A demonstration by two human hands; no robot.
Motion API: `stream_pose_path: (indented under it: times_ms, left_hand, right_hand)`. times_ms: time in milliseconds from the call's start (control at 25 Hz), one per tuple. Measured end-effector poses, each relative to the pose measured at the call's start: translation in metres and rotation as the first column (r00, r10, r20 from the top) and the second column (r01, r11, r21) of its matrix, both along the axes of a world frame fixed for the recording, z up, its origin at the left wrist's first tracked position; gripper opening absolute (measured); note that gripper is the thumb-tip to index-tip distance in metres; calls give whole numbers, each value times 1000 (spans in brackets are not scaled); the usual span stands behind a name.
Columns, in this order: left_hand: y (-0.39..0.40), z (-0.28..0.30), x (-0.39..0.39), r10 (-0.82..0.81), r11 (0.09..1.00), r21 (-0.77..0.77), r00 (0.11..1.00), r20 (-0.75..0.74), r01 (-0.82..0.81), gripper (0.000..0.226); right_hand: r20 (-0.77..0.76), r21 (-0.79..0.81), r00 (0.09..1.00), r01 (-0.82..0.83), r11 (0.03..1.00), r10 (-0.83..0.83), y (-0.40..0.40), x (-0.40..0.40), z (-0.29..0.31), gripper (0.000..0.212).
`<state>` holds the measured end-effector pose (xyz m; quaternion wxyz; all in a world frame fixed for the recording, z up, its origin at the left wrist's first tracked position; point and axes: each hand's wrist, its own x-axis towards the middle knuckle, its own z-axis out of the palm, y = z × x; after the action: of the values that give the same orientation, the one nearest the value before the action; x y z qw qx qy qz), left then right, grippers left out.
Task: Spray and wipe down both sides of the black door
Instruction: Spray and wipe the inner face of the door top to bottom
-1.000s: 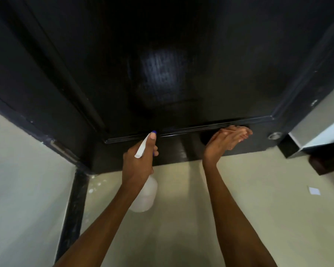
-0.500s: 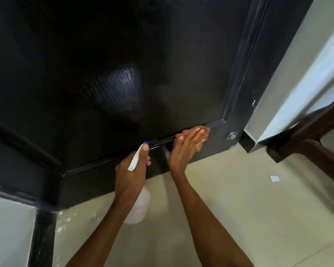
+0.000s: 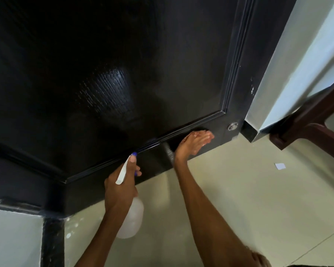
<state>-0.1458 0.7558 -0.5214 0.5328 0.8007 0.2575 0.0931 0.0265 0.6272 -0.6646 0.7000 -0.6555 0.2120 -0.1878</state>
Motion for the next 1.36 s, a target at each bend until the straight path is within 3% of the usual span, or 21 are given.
stream_pose_path:
  times_ms: [40,80,160,240,360,480,520,600,720,840,960,1040,1160,1360]
  left_hand:
    - [6,-1,-5,16,1000,13,1000,1,-16,66]
    - [11,-2,-10,32,999,27,999,-1,-32,67]
    - [19,-2,-15,58,997,51,998,3,-58,66]
    - [26,-1,-18,71,994,85,997,12,-72,65]
    - [27,-1,-16,72,993,91,997,13,-73,62]
    - [14,-2,-8,59,997,56,998,10,-59,60]
    - [9,-3,-4,53,998,43,999,5,-53,59]
    - [-5,-3,4,16,1000,13,1000,-12,-16,58]
    - [-24,-4,15,-28,999,-20,999,-35,27,65]
    - [-46,-1,27,-89,996,15,995,-35,89,73]
    - [-62,11,37,-124,990,60,992,-12,125,70]
    - [-67,18,44,-130,988,85,991,-8,131,69]
    - [-65,23,48,-141,984,110,990,6,140,68]
    - [-58,6,44,-163,983,77,986,-24,164,64]
  right_hand:
    - [3,-25,998,-67,997,67,27,-12,-26,59]
    - [-45,107,993,-104,989,109,56,-28,-40,61]
    - [-286,512,935,-35,858,209,108,-63,-56,77]
    - [-278,773,847,-82,629,453,144,-87,-67,97]
    - [-207,863,834,-90,496,512,148,-96,-55,94]
    - [-217,848,900,-17,529,378,118,-79,-38,91]
    - [-248,812,910,9,584,331,101,-70,-31,91]
    - [-311,695,946,163,700,88,53,-42,-26,88]
    - [-320,608,934,329,722,-156,-33,13,-32,70]
    - [-250,509,959,249,824,-135,-82,31,-15,69]
    - [20,131,1000,1,991,-3,-47,17,7,59]
    - [57,-69,996,-68,995,72,-14,-1,9,64]
    - [53,-101,996,-69,993,75,1,-20,11,64]
    - [12,-52,987,159,986,-159,-61,35,40,62]
